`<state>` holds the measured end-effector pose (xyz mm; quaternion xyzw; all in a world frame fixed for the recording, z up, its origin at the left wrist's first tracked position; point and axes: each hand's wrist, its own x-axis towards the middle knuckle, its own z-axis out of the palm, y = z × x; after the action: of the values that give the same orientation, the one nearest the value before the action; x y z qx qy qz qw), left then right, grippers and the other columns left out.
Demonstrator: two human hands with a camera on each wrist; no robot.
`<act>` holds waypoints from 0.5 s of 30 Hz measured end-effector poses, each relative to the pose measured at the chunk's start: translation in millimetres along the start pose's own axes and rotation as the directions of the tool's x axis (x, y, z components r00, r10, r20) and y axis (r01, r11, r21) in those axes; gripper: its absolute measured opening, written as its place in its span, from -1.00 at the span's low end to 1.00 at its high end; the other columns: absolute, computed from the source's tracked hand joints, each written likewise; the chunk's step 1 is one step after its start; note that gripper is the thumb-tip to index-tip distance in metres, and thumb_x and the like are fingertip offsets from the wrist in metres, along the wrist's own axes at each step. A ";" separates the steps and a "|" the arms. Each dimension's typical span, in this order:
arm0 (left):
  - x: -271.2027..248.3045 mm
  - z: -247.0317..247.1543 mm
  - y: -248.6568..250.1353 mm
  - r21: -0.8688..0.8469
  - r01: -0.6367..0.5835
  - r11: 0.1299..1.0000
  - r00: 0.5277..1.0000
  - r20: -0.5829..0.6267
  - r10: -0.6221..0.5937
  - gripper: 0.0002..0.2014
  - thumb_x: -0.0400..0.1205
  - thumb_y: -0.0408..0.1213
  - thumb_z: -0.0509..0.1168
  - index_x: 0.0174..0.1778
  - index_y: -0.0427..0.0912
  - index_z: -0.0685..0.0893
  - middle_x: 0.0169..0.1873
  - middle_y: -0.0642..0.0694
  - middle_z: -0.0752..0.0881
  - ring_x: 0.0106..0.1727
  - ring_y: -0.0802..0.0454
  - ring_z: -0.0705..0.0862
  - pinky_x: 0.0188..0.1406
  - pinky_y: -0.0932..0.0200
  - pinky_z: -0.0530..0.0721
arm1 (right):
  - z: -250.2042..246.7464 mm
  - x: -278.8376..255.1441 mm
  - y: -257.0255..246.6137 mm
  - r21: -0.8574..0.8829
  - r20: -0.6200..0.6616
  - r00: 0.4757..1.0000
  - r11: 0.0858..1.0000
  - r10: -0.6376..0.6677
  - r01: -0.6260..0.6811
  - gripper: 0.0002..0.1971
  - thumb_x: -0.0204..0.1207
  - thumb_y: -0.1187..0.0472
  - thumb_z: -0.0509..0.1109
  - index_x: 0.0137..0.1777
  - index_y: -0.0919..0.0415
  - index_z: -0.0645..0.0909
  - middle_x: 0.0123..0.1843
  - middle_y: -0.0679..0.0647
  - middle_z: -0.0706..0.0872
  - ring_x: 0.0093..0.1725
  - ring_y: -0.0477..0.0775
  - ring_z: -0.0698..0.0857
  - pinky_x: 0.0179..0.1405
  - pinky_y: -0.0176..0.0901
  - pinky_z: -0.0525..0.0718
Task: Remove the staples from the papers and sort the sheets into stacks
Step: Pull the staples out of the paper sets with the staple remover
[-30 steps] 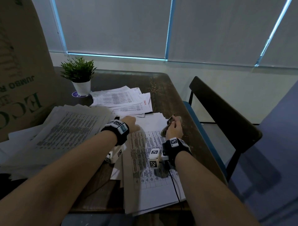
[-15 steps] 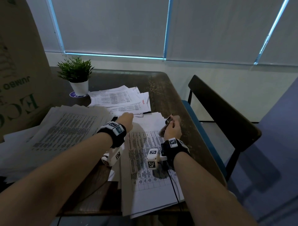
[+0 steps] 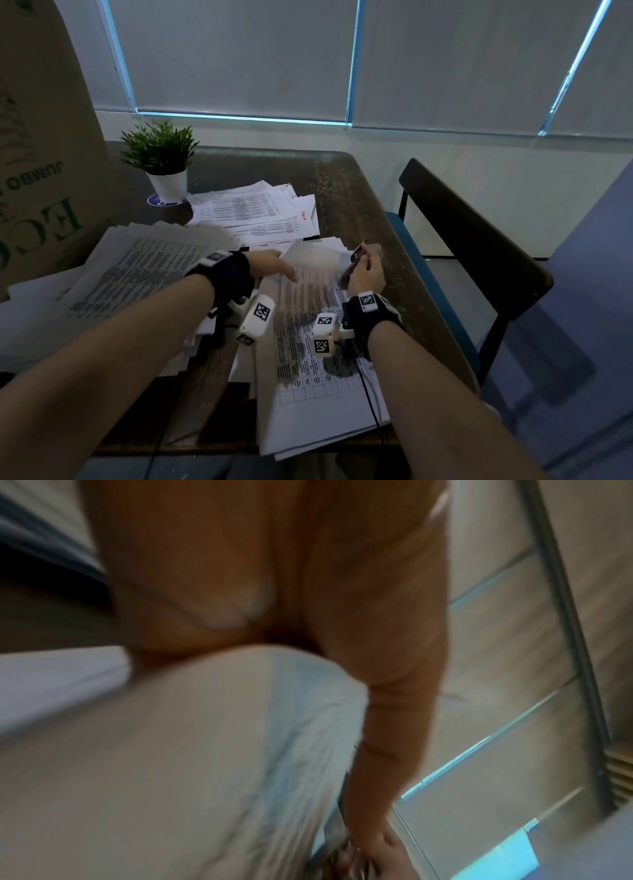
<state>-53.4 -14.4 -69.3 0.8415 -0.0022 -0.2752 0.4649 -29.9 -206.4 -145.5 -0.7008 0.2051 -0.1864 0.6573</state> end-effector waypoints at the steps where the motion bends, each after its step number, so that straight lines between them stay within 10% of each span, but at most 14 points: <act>1: -5.2 1.9 -2.1 -0.046 0.032 0.998 0.992 0.125 -0.026 -0.66 0.54 -0.47 0.36 0.24 -0.38 0.58 0.00 -0.30 0.72 -0.02 -0.22 0.71 -0.02 -0.06 0.73 | -1.0 0.1 -0.8 0.019 -0.002 1.000 1.000 0.017 -0.017 -0.66 0.79 0.14 0.10 0.47 -0.06 0.54 0.46 0.18 0.59 0.43 0.23 0.57 0.47 0.12 0.54; 4: -17.3 10.0 -9.7 0.127 0.033 0.991 0.980 0.192 -0.058 -0.84 0.51 -0.56 0.37 -0.04 -0.31 0.66 -0.22 -0.15 0.80 -0.20 -0.06 0.79 -0.22 0.07 0.78 | -4.8 1.7 -3.0 0.108 -0.016 0.998 0.992 0.066 -0.064 -0.66 0.79 0.14 0.09 0.45 -0.11 0.54 0.50 0.16 0.55 0.43 0.23 0.58 0.44 0.16 0.57; 7: -13.3 -5.0 -20.4 0.099 0.008 0.995 0.991 -0.135 0.005 -0.72 0.39 -0.37 0.57 -0.01 -0.29 0.73 -0.08 -0.23 0.81 -0.02 -0.20 0.78 0.03 -0.14 0.75 | -6.1 -1.0 -11.0 0.142 -0.020 0.995 0.985 0.100 -0.096 -0.68 0.76 0.18 0.11 0.33 -0.11 0.63 0.46 0.15 0.57 0.36 0.27 0.61 0.41 0.20 0.59; 11: -34.4 -49.3 2.4 -0.102 -0.073 0.992 0.870 -0.494 0.013 -0.60 0.40 -0.29 0.56 0.12 -0.34 0.69 0.05 -0.24 0.75 0.10 -0.21 0.73 0.19 -0.07 0.67 | -5.5 1.4 -27.9 0.146 -0.008 0.998 0.987 0.064 -0.062 -0.70 0.73 0.21 0.14 0.20 -0.08 0.69 0.35 0.15 0.66 0.25 0.27 0.67 0.32 0.19 0.64; 15: -60.0 -110.3 30.6 0.127 0.040 0.991 0.716 -0.695 0.061 -0.60 0.42 -0.13 0.55 0.02 -0.31 0.64 -0.08 -0.20 0.69 -0.04 -0.16 0.67 0.04 0.02 0.62 | 3.2 3.4 -41.8 0.172 0.058 0.998 0.984 0.041 -0.050 -0.67 0.73 0.31 0.11 0.28 0.11 0.68 0.22 0.18 0.67 0.11 0.23 0.68 0.13 0.04 0.64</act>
<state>-45.2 70.0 28.3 0.9121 0.1499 0.0653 0.3759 -23.5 -203.4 -104.0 -0.6408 0.1862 -0.1695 0.7252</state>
